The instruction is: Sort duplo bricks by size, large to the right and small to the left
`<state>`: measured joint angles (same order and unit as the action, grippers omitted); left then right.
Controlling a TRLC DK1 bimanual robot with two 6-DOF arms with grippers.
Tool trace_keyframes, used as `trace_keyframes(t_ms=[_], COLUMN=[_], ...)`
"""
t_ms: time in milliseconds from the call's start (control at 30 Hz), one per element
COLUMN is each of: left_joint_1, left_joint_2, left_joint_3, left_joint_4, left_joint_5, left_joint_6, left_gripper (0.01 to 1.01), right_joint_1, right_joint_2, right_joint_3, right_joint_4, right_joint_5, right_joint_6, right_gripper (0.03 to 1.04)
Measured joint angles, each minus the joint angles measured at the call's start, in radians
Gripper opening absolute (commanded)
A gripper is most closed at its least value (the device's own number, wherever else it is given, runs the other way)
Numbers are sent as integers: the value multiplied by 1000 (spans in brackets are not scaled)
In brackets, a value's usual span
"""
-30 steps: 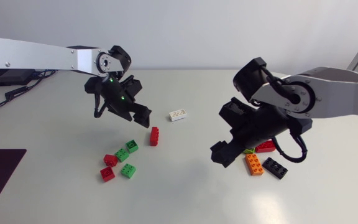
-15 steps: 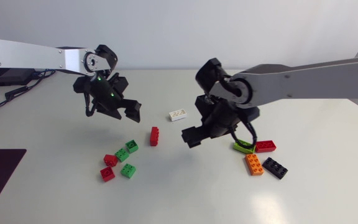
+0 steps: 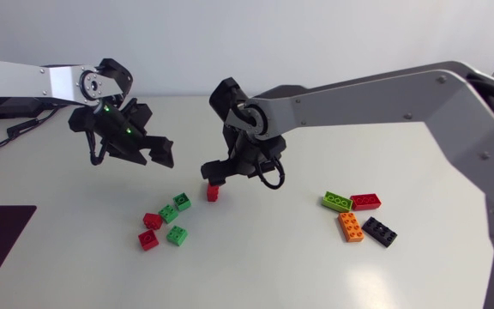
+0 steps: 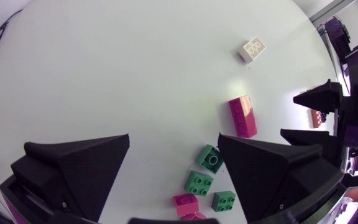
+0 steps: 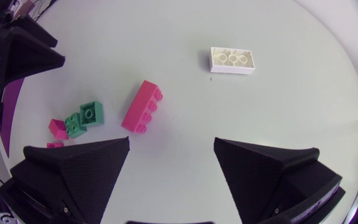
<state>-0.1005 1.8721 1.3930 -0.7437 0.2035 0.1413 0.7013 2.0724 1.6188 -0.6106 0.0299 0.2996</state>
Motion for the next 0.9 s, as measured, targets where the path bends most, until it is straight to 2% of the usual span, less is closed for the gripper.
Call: trace_keyframes(t_ms=[433, 633, 900], left_joint_1=[25, 29, 32], left_joint_2=[-24, -25, -25], left_joint_3=[-35, -36, -43], left_joint_4=[22, 24, 26], left_joint_5=[0, 0, 3], left_joint_6=[23, 23, 26], left_gripper=[989, 989, 989], right_joint_1=[27, 28, 49], right_joint_2=[193, 242, 269], right_joint_3=[238, 360, 381], right_joint_4=[-69, -146, -204], right_joint_5=[1, 1, -5], right_joint_6=[0, 0, 0], right_gripper=[977, 959, 959])
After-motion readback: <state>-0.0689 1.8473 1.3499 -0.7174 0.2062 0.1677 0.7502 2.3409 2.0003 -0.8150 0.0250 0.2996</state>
